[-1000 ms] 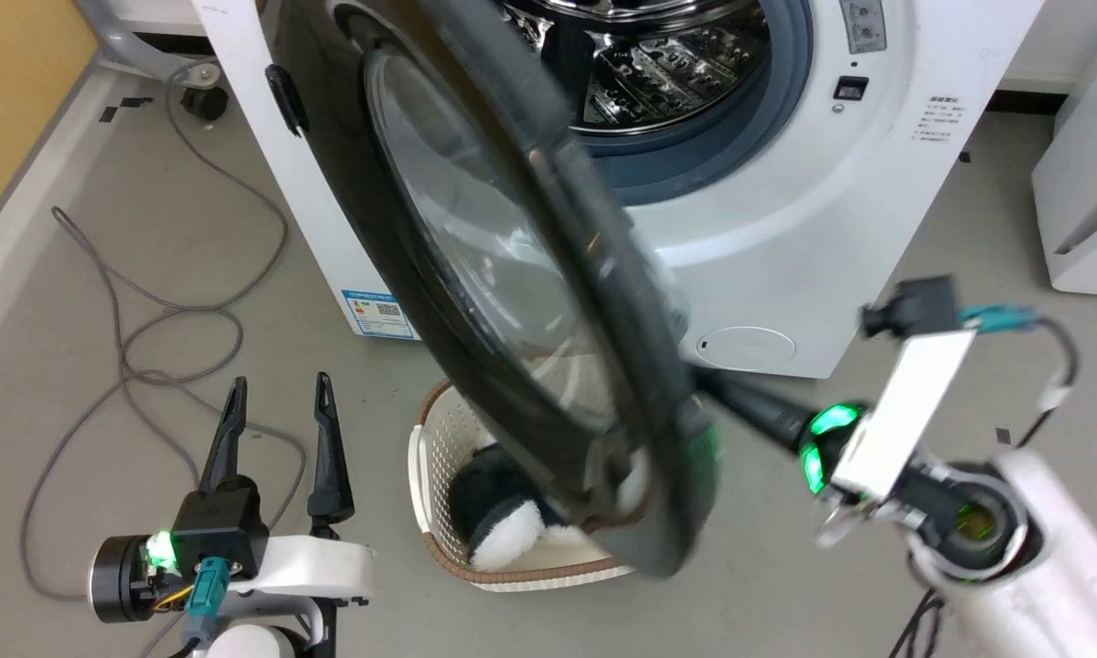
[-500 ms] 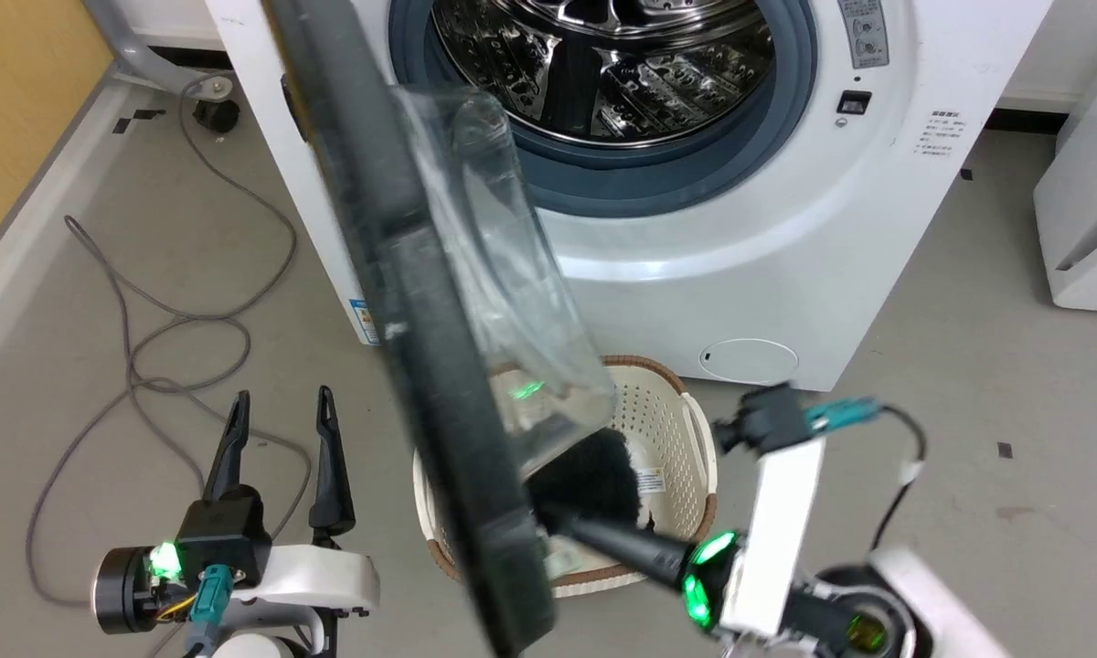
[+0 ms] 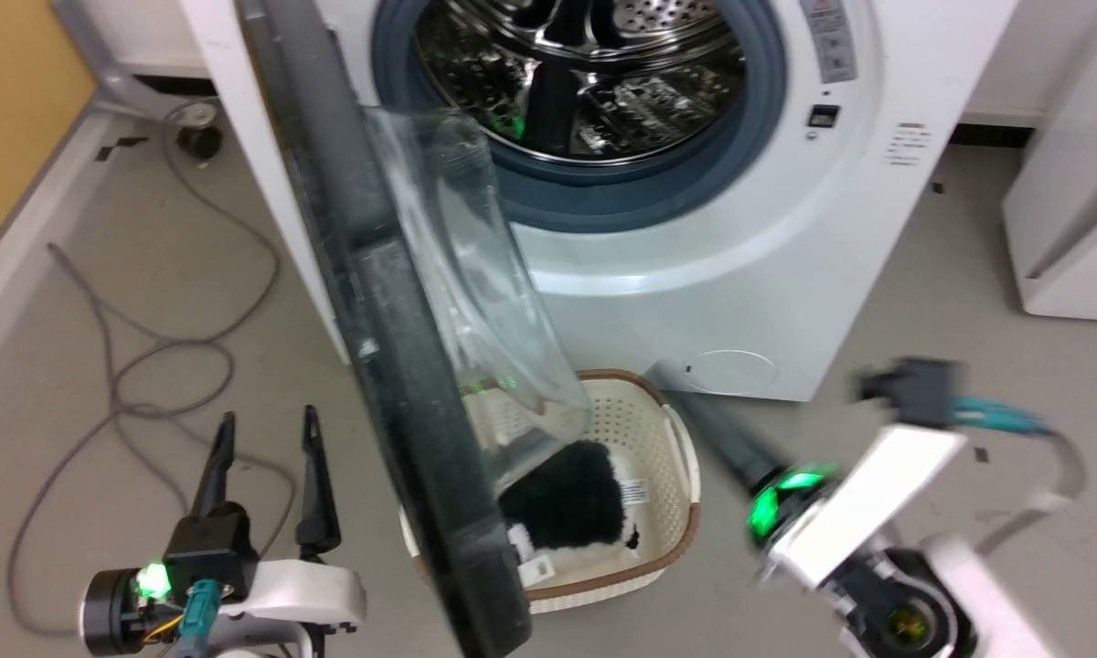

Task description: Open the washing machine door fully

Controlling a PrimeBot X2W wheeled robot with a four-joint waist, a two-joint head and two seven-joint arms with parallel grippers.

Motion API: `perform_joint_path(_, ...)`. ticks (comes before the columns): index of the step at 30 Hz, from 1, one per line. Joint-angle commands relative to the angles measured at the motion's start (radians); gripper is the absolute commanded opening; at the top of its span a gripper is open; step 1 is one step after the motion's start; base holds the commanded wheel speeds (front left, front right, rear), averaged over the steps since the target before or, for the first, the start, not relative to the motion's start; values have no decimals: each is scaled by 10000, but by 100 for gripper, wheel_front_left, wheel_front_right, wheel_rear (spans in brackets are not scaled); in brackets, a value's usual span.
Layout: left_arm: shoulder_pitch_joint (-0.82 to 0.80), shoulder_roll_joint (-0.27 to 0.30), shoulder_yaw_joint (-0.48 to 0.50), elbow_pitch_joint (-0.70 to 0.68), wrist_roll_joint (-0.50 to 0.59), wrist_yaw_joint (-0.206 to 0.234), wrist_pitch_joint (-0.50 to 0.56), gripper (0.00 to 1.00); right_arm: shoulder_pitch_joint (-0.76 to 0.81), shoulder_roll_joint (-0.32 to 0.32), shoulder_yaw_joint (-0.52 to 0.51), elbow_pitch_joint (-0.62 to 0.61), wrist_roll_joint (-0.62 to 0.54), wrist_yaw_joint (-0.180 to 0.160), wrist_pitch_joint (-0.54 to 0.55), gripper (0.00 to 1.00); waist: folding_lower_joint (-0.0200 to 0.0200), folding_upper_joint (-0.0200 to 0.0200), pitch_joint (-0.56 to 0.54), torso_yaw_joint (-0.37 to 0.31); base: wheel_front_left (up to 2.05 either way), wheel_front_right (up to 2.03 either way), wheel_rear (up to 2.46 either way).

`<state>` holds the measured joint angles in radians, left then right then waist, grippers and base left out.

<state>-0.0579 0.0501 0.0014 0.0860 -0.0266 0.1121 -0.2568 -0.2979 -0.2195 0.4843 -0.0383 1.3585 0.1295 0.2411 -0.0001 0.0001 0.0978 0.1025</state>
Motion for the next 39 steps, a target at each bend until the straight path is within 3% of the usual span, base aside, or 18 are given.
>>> perform_joint_path(1,163,42,75,-22,51,24,-49,100,-128,-120,-171,19,-558,12,-893,0,1,-1,-38,-128,0,0,0)
perform_joint_path(6,220,42,134,12,52,8,-49,100,-357,-650,-439,576,-2257,12,-3927,0,1,-1,-205,-286,0,0,0)
perform_joint_path(9,283,41,162,5,59,20,-49,100,-328,-883,-790,981,-2992,12,-4828,0,1,-1,-312,-375,0,0,0)
perform_joint_path(12,378,46,227,1,57,30,-49,100,-212,-1077,-1616,1234,-4465,12,-5011,0,1,-1,-420,-484,0,0,0)
perform_joint_path(17,517,54,343,-76,51,35,-49,100,365,-549,-3651,674,-8139,12,-5025,0,1,-1,-488,-607,0,0,0)
perform_joint_path(22,566,54,401,-127,67,19,-49,100,1150,-42,-4452,85,-10877,12,-5027,0,1,-1,-469,-695,0,0,0)
perform_joint_path(30,585,49,348,-103,94,-27,-49,100,2535,757,-4811,87,-12483,12,-5028,0,1,-1,-548,-671,0,0,0)
perform_joint_path(36,676,45,316,-50,105,-42,-49,100,3330,1339,-5126,697,-12568,12,-5028,0,1,-1,-676,-668,0,0,0)
perform_joint_path(37,693,45,310,-42,104,-41,-49,100,3433,1400,-5146,861,-12548,12,-5028,33,1,-1,-701,-670,0,0,0)
perform_joint_path(38,713,44,304,-35,105,-43,-49,100,3482,1445,-5170,942,-12557,12,-5028,100,1,-1,-719,-672,0,0,0)
perform_joint_path(39,725,43,291,-31,110,-41,-49,100,3516,1485,-5236,965,-12617,12,-5028,100,1,-1,-730,-670,0,0,0)
